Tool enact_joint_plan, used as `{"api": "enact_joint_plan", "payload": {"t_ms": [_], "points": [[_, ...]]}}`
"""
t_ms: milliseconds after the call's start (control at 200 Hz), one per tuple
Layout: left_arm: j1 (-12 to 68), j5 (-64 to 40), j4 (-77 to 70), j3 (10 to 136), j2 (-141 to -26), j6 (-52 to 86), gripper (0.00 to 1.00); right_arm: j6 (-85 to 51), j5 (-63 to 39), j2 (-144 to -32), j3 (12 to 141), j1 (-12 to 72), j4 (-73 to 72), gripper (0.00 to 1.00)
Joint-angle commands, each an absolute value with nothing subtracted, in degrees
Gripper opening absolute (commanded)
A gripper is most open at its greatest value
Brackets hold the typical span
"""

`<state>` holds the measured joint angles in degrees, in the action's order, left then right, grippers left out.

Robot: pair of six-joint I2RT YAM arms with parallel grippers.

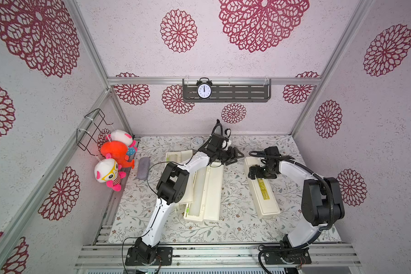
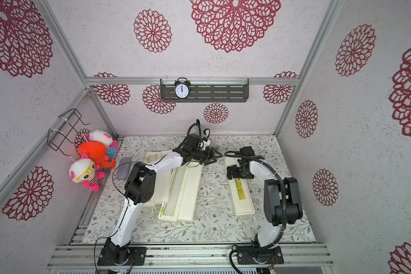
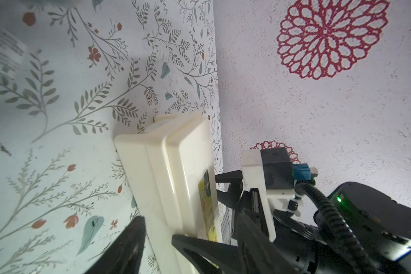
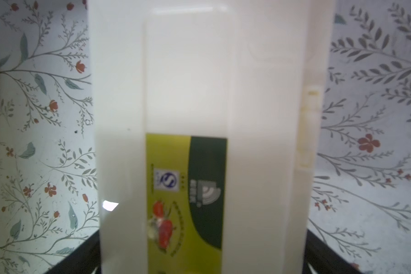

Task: Put plastic wrap rolls into dispensers
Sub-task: Move the plastic wrap cutting box to the center of the board.

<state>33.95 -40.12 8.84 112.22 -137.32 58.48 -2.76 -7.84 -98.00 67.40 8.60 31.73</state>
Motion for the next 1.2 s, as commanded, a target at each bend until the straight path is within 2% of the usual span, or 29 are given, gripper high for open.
{"api": "enact_joint_plan", "payload": {"t_ms": [0,615,1041,1196], "points": [[33.93,-40.69,7.82,111.97,-138.82,58.23,0.65,-4.24,-2.01,-94.09,68.65,8.67,34.02,0.99],[34.09,-40.96,8.04,112.58,-139.2,57.92,0.65,-6.27,6.68,-93.84,71.58,10.28,38.49,0.99],[34.63,-41.78,8.56,113.63,-140.02,58.18,0.65,-5.45,-7.76,-92.64,71.44,9.12,37.82,0.99],[35.32,-41.88,9.15,114.38,-140.79,58.36,0.64,-5.41,-7.3,-92.98,71.55,8.79,38.38,0.91]]}}
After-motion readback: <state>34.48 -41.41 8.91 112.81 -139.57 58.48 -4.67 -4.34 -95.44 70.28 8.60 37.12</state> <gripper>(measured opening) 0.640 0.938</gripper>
